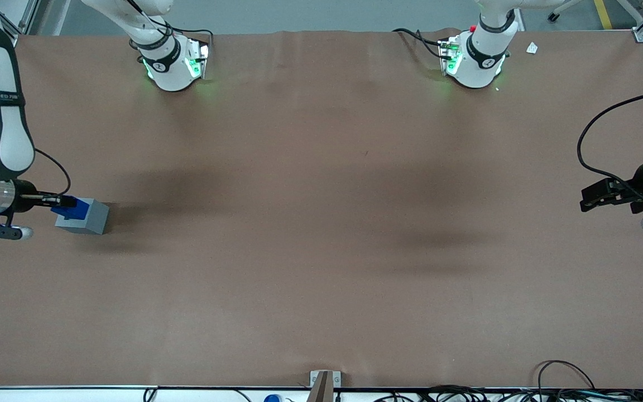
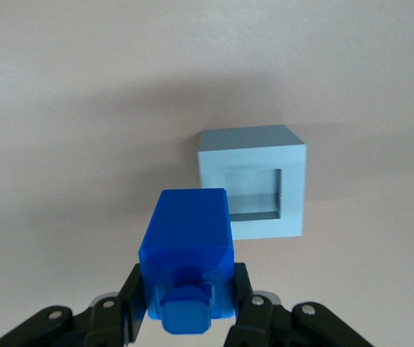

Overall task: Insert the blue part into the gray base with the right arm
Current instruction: 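Carry the blue block with the right gripper over the gray base, then lower the blue block into the gray base's opening with the right gripper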

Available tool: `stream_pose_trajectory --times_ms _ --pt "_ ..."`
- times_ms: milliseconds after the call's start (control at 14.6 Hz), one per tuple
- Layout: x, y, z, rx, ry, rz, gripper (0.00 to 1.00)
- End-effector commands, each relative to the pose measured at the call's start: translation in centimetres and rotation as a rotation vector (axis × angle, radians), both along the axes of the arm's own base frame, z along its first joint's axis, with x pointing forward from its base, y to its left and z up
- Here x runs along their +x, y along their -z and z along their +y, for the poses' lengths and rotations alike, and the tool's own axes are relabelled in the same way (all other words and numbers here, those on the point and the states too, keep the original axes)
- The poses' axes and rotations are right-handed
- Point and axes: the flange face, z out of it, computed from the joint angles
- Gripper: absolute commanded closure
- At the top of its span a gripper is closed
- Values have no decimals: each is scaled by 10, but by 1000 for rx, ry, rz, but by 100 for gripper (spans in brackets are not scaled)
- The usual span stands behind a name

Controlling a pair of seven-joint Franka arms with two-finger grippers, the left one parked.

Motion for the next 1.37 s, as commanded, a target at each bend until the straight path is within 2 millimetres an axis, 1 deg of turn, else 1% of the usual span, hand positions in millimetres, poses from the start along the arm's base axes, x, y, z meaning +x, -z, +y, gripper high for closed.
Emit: stream_pose_trajectory --times_ms 0,481,687,893,1099,1305 --pt "-3 10 -19 3 2 11 98" --pt "-1 30 -31 -7 0 2 98" --pt "0 33 -35 -10 -23 -6 98" --pt "-1 38 -33 -6 -37 3 98" --pt "-2 39 -36 2 -59 3 98" --pt "-5 40 -44 10 -76 3 98"
